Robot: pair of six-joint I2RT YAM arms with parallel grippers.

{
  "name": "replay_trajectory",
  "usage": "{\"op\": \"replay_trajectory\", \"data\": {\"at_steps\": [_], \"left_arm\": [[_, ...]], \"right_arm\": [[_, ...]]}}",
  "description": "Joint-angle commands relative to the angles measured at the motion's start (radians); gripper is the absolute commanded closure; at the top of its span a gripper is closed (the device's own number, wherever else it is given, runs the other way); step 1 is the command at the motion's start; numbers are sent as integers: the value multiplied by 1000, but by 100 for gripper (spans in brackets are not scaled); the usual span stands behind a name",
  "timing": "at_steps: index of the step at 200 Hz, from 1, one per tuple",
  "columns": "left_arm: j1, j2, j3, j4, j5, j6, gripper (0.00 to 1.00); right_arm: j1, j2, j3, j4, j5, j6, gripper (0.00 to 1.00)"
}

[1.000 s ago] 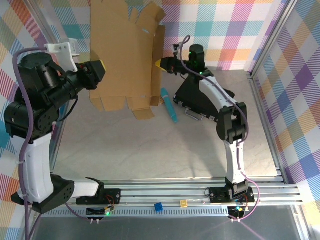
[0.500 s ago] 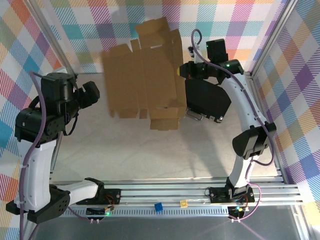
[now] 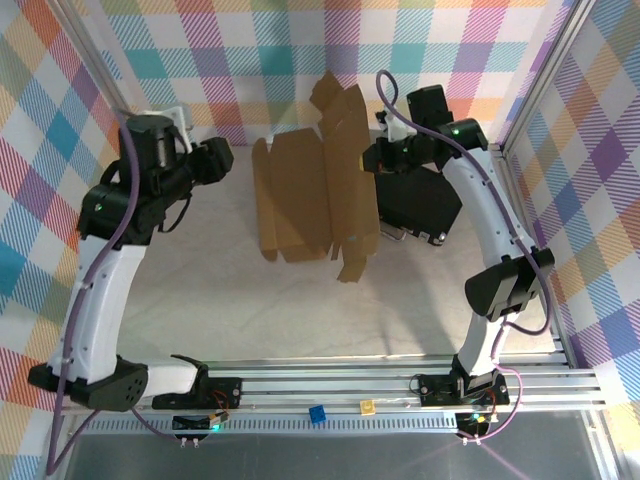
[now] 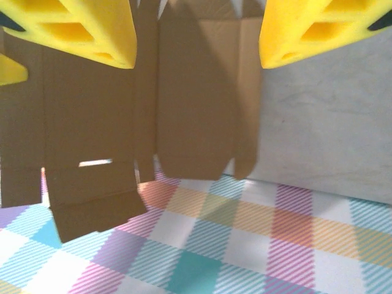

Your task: Fold the paper box

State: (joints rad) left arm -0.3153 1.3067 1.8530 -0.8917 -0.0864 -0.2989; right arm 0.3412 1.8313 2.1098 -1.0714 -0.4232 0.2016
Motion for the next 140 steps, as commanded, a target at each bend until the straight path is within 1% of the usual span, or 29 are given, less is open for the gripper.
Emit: {"op": "replay_trajectory", "data": {"at_steps": [1, 21, 29, 44, 63, 80, 94, 113, 124, 133, 140], "left_arm": [[6, 46, -3, 127, 92, 15, 46], [4, 83, -14, 144, 108, -1, 47], [4, 92, -25, 153, 105, -6, 47], [4, 99, -46, 163, 92, -15, 45], [4, 107, -59, 160, 81, -39, 42], [4, 120, -52, 136, 71, -100, 40], [8, 123, -45, 106, 69, -199, 38], [10, 125, -35, 89, 111, -371, 34], [10, 121, -30, 88, 120, -488, 34], [10, 125, -5, 51, 94, -594, 33], [13, 131, 24, 9, 69, -669, 32]], "right_arm": [[7, -47, 17, -170, 77, 65, 100], [10, -56, -1, -259, 57, 72, 100], [18, -55, -12, -296, 69, 57, 100], [48, -62, -53, -316, 175, 22, 100], [79, -66, -96, -253, 277, -25, 100], [114, -18, -33, -219, 362, -77, 100], [166, 61, 80, -226, 440, -144, 100], [257, 187, 242, -266, 575, -246, 100], [293, 209, 243, -229, 624, -268, 100], [327, 219, 232, -194, 690, -290, 100], [357, 229, 230, -169, 747, -353, 100]]}}
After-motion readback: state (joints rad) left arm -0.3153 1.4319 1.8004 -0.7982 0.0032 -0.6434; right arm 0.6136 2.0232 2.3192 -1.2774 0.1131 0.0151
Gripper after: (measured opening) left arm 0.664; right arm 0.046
